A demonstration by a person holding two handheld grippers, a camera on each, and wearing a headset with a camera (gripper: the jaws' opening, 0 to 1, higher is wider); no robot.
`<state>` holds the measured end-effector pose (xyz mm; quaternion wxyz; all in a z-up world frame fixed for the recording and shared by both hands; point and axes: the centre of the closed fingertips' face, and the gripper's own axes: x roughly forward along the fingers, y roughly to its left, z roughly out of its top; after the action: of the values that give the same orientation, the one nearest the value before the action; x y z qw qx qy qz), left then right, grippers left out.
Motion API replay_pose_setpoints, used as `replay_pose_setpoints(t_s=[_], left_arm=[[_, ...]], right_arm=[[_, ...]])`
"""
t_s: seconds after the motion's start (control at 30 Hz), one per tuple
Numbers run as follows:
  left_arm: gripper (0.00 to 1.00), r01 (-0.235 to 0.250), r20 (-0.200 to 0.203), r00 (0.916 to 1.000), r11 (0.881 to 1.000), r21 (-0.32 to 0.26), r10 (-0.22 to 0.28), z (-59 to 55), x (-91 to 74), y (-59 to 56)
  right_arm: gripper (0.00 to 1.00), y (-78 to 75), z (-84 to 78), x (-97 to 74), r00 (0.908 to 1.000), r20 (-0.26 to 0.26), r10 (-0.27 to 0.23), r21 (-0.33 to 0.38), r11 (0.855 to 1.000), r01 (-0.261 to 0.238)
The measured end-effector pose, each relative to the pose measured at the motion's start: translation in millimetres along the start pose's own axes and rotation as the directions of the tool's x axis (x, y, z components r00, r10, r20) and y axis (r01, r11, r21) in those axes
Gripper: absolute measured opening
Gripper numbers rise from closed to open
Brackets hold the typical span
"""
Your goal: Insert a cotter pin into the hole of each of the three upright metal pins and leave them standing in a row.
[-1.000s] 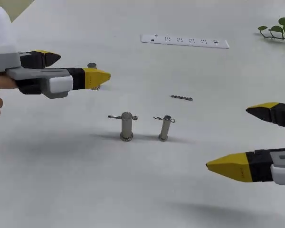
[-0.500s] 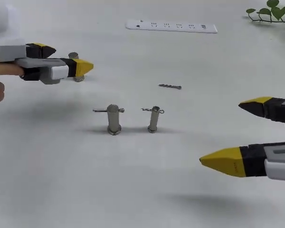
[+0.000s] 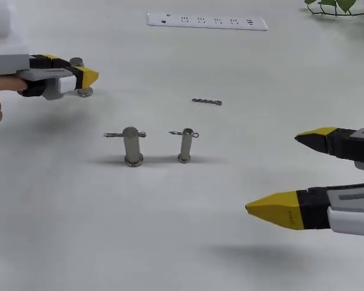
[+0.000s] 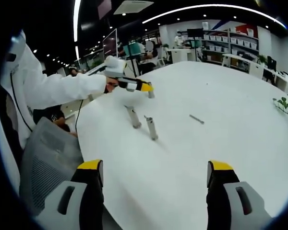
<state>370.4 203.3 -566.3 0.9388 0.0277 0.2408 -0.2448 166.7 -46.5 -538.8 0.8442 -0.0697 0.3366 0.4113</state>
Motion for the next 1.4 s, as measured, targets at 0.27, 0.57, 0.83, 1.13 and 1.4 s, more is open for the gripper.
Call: replay_pose_setpoints(t_s=[0.27,0.57,0.83,1.13,1.4], left_arm=[[0.11,0.006,-0.006,1.0,0.998,0.058,-0.005,0.2,4.3,-0.1],[0.1,0.013,-0.014,0.9998,0.995,0.096,-0.012,0.5,4.4,0.0],[0.1,0.017,0.001,0.9998,0.999,0.051,-0.017,10.1,-4.8,6.8],[0.09,0.019,0.044,0.9988,0.998,0.067,-0.022,48.9,-48.2,-3.6],[0.09,0.082,0.053,0.9945,0.985,0.151,-0.091,69.1,-78.2,-40.7]], right_arm=[[0.86,-3.0,-8.3,-0.5,0.9999,-0.017,-0.004,0.021,1.0,0.005],[0.84,-0.4,-7.1,0.1,1.0,-0.009,-0.001,0.02,1.0,0.001],[0.83,-2.9,-2.2,0.9,1.0,-0.003,-0.005,0.008,1.0,0.005],[0.84,-1.6,3.3,-3.3,0.9998,0.017,-0.012,0.001,1.0,0.012],[0.84,4.4,6.7,-7.4,0.9994,0.033,-0.009,-0.013,1.0,0.009]])
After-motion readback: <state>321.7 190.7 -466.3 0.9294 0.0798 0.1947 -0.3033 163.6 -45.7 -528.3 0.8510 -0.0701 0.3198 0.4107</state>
